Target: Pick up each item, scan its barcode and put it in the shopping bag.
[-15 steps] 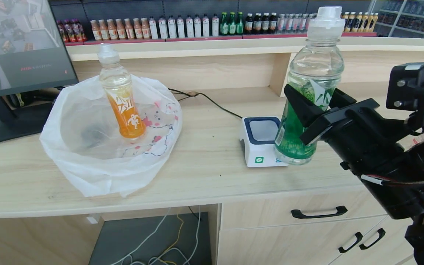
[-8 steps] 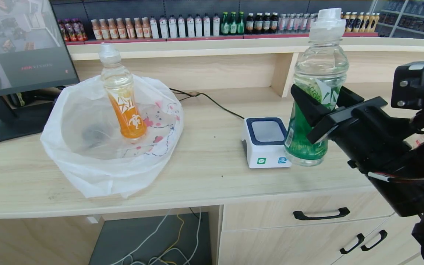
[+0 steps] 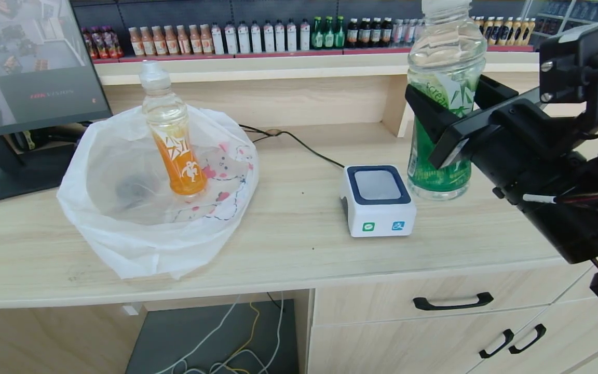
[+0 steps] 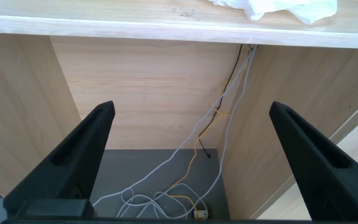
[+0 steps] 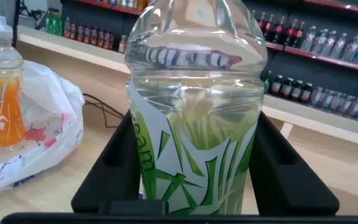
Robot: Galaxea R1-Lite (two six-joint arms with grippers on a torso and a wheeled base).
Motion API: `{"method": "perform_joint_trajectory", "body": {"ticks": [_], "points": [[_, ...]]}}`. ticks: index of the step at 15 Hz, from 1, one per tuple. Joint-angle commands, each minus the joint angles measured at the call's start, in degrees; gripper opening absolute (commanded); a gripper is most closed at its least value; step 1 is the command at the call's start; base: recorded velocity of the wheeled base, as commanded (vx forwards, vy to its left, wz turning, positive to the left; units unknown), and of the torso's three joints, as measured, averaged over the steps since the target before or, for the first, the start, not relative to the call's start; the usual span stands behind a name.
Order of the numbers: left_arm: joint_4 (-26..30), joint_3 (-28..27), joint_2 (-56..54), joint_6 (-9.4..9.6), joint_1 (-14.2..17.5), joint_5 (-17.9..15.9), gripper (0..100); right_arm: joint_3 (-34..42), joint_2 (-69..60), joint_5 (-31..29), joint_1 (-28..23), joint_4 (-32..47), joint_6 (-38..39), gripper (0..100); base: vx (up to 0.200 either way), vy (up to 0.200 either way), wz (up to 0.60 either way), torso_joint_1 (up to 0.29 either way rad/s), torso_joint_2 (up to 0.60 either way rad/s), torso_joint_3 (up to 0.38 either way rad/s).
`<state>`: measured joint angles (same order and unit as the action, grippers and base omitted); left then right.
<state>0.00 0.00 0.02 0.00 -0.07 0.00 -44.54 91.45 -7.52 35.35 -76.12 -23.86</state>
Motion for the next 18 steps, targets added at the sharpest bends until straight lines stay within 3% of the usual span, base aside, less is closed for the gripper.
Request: {"method": "perform_joint_trajectory", "body": {"ticks": [1,4,11,18], "points": [[0.0,0.0,0.0,0.00,0.1,0.0,100,-0.6,-0.4,0.0,1.6,1.0,-2.2,0,0.000,0.000,0.00,0.000,0.00,0.000],[0.0,0.0,0.0,0.00,0.1,0.0,100,-2.3,-0.4,0.3,3.2,2.2,-8.8,0,0.000,0.000,0.00,0.000,0.00,0.000],[0.0,0.0,0.0,0.00,0.1,0.0,100,-4.4,3.8,10.4,4.4,4.0,-22.2,0,0.000,0.000,0.00,0.000,0.00,0.000],[0.0,0.0,0.0,0.00,0.1,0.0,100,-5.0,7.3,21.5,2.1,4.0,-28.9,0,0.000,0.000,0.00,0.000,0.00,0.000]]}}
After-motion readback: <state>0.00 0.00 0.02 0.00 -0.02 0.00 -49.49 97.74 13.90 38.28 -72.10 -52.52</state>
